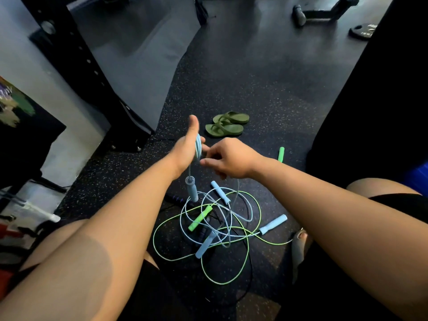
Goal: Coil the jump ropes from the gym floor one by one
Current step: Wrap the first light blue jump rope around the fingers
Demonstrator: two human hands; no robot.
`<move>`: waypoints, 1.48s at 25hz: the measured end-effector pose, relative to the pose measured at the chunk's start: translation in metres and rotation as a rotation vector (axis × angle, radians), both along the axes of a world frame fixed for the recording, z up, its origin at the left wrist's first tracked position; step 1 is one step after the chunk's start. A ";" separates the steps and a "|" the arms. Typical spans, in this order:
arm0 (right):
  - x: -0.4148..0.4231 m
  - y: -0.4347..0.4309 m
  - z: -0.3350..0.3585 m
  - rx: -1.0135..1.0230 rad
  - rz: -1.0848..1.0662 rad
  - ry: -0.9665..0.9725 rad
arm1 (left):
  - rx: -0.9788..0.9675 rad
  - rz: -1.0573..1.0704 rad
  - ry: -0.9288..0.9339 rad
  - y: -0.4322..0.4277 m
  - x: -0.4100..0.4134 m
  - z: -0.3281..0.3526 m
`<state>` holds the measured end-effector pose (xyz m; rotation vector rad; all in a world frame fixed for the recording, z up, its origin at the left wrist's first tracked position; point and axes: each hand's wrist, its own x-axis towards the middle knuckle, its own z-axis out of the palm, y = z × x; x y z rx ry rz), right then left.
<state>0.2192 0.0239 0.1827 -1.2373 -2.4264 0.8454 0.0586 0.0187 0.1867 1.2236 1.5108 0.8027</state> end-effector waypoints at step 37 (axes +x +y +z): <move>-0.005 -0.006 -0.020 0.018 0.128 -0.166 | 0.143 0.239 -0.874 0.002 -0.013 0.026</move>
